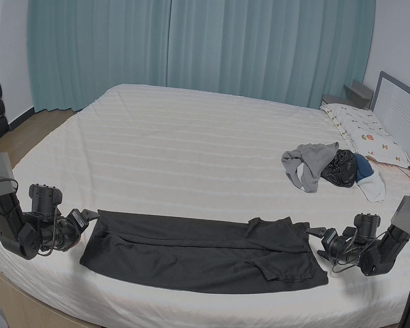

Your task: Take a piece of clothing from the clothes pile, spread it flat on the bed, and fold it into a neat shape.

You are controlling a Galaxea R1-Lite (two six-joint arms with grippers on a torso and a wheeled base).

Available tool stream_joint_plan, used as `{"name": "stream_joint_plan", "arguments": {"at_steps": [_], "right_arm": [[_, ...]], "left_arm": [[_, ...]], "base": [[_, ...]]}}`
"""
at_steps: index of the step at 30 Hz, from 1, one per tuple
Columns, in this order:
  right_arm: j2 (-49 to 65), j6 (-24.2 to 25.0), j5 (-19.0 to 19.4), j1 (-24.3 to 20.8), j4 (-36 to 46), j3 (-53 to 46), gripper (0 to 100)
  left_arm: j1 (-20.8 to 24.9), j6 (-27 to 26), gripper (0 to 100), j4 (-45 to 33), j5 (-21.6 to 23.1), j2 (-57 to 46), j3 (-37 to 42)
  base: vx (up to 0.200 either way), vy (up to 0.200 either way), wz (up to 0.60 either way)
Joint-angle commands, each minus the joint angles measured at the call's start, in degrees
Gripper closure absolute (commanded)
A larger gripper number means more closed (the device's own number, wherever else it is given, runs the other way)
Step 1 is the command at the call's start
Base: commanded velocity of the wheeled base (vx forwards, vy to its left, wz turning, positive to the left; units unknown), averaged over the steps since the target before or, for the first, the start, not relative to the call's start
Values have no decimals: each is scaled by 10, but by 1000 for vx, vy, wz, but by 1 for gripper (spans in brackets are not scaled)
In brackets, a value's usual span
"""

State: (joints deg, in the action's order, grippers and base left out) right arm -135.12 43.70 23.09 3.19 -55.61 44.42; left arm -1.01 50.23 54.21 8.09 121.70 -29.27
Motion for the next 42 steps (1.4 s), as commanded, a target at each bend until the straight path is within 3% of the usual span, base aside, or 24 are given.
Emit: {"name": "stream_joint_plan", "arguments": {"at_steps": [1, 10, 14, 18, 22, 27, 31, 36, 42], "right_arm": [[-1, 0, 0, -5, -1, -1, 0], [-3, -1, 0, -6, -1, 2, 0], [-3, -1, 0, -6, -1, 1, 0], [-2, -1, 0, -6, -1, 0, 0], [-1, -1, 0, -6, -1, -1, 0], [0, -1, 0, -6, -2, -1, 0], [0, -1, 0, -6, -2, -1, 0], [-1, -1, 0, -6, -1, 1, 0], [-1, 0, 0, -11, -1, 3, 0]], "left_arm": [[10, 2, 0, 27, 0, 10, -2], [67, -9, 0, 128, -4, 77, 11], [71, -14, 0, 154, -5, 85, 16], [64, -14, 0, 157, -12, 91, 18], [33, -19, 0, 158, -48, 92, 19], [2, -14, 0, 158, -51, 63, 13], [7, 1, 0, 159, -53, 39, 10], [75, 93, 0, 159, -55, 23, -20], [142, 117, 0, 159, -63, 56, -55]], "base": [[0, 0, 0], [0, 0, 0], [0, 0, 0], [0, 0, 0], [0, 0, 0], [0, 0, 0], [0, 0, 0], [0, 0, 0], [0, 0, 0]]}}
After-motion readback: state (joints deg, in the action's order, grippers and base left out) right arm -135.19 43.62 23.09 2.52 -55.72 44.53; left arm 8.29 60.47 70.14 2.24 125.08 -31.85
